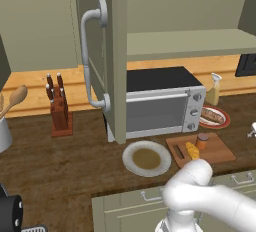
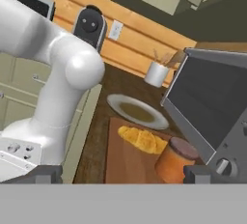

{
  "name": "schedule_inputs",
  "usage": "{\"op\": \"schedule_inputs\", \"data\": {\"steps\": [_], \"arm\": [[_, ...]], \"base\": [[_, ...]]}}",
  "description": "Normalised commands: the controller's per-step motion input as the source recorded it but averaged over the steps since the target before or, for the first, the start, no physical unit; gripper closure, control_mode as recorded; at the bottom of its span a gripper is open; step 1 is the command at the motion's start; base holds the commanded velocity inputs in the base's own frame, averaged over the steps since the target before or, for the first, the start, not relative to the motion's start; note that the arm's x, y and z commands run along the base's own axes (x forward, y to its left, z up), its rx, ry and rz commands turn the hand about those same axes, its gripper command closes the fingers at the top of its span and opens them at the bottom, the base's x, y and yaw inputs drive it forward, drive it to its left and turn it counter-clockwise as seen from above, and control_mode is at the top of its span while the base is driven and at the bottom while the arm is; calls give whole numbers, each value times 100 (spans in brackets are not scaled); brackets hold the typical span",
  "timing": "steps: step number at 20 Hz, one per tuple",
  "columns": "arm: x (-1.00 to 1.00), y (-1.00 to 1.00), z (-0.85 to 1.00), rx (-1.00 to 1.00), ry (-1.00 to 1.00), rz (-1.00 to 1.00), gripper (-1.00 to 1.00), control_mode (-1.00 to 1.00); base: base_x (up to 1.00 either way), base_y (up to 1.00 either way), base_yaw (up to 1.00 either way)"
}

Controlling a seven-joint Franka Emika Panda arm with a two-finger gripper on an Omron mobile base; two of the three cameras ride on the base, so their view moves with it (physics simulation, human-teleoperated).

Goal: From the different types of pastries on the counter, select a croissant and place it on the cutting board. Then retrieve a jar of jam from the cabinet and place it alongside the croissant on the cutting board.

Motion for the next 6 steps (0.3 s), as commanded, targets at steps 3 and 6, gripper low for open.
{"op": "schedule_inputs", "data": {"steps": [3,6], "arm": [[0,-7,15,2,0,0,-100,-100],[0,-9,25,4,0,0,-100,-100]], "base": [[0,0,0],[0,0,0]]}}
